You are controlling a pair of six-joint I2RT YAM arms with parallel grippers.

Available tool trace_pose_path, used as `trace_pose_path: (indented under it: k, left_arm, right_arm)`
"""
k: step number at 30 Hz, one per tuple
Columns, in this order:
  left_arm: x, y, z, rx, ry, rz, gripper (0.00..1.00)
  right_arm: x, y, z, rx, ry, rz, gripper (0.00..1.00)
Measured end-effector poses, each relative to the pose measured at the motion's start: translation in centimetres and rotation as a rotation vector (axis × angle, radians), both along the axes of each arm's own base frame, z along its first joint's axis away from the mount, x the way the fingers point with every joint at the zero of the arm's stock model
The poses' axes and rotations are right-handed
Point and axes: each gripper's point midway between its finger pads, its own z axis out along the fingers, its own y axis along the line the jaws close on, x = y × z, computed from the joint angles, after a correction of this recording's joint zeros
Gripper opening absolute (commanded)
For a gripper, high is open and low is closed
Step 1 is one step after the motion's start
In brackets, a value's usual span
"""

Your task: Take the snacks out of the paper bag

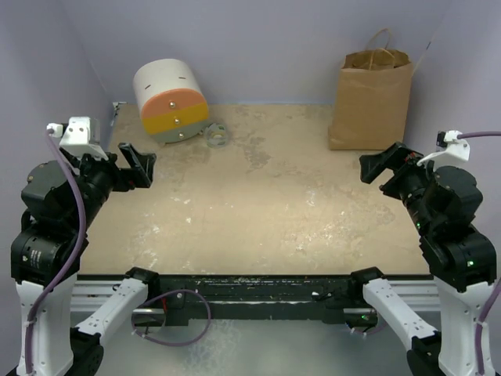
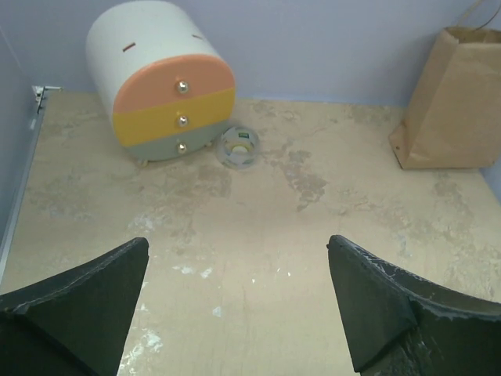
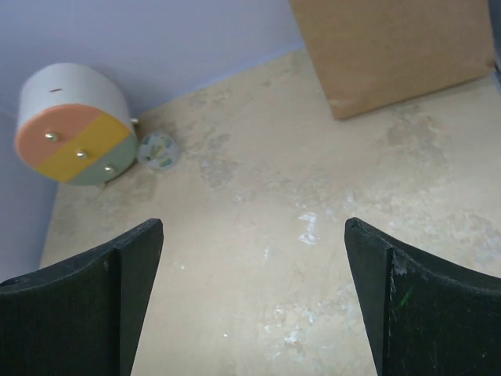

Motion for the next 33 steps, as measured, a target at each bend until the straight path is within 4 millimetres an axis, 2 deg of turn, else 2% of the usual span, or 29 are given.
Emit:
trace_pose_path:
  k: [6, 13, 20, 23, 27, 33]
  left_arm:
    - [0.5, -0.1, -3.6, 0.016, 0.079, 0.003, 0.99]
    - [1.1, -0.6, -7.3, 0.001, 0.168, -0.001, 0.99]
    - [1.5, -1.6, -9.5, -0.031, 0.222, -0.03, 0.99]
    - [1.6, -1.9, -9.4, -0.042, 0.219, -0.046, 0.99]
    - [1.9, -2.3, -8.9, -0.05, 0.197, -0.062, 0.99]
    - [2.4, -2.6, -8.1, -0.058, 0.164, -0.073, 0.99]
  right_arm:
    - [0.8, -1.9, -3.3, -0.029, 0.092, -0.119, 0.99]
    - [2.0, -3.4, -5.9, -0.061, 0.17, -0.211, 1.0]
    - [6.0, -3.9, -7.7, -0.072, 0.211, -0.293, 1.0]
    - [9.1, -4.1, -7.8, -0.066, 0.191, -0.342, 1.0]
    - [14.3, -4.8, -8.0, -0.058, 0.165, -0.424, 1.0]
    - [23.7, -5.9, -6.2, 0.001, 0.017, -0.51, 1.0]
